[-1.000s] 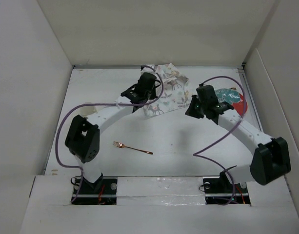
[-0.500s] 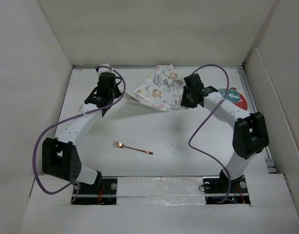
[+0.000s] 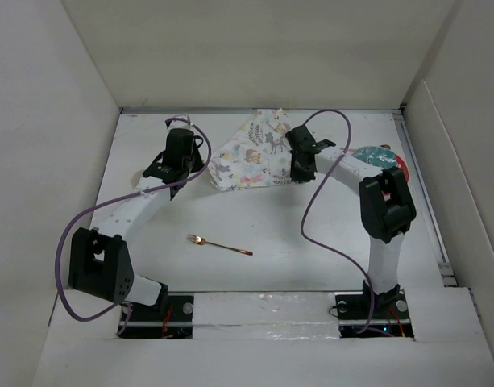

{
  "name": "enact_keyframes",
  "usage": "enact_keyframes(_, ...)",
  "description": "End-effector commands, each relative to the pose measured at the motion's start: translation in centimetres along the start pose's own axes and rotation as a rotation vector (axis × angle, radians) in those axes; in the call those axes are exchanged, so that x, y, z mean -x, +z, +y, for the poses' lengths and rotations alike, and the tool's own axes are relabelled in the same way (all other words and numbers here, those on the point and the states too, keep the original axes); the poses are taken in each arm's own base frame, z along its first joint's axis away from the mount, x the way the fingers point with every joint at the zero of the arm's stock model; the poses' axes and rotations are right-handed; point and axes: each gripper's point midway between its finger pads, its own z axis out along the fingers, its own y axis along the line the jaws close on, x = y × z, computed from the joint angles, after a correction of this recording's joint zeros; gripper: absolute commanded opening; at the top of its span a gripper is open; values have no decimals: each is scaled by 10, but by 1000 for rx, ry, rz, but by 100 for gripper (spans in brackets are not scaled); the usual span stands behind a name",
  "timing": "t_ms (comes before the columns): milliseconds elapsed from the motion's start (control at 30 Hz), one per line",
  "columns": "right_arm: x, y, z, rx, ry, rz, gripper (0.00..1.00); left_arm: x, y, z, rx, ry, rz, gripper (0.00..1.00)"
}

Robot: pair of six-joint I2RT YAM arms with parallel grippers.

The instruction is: Set the dinner table for one person

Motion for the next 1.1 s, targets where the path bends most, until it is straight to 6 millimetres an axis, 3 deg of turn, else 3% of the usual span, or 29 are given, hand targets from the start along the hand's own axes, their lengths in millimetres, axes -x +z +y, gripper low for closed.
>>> enact_keyframes(0, 21, -14, 23, 6, -66, -77, 18, 13, -9, -13, -70, -3, -47, 0)
enact_keyframes(100, 21, -3, 24, -14, -85, -66, 17, 12, -8, -16, -89, -8, -45, 0)
enact_keyframes(233, 21, 7, 26, -34, -108, -43, 29, 11, -6, -16, -87, -4, -41, 0)
enact_keyframes(333, 24, 15, 25, -40, -114, -31, 32, 10, -6, -16, -88, -4, -41, 0)
enact_keyframes(833, 34, 32, 24, -55, -132, -20, 30, 1, 0, -11, -69, -1, -21, 0)
enact_keyframes(933, 31, 36, 22, -66, -131, -11, 22, 1, 1, -11, -64, 0, -19, 0)
enact_keyframes(1067, 31, 38, 17, -71, -120, -6, 26, 1, 1, -10, -61, 1, -20, 0)
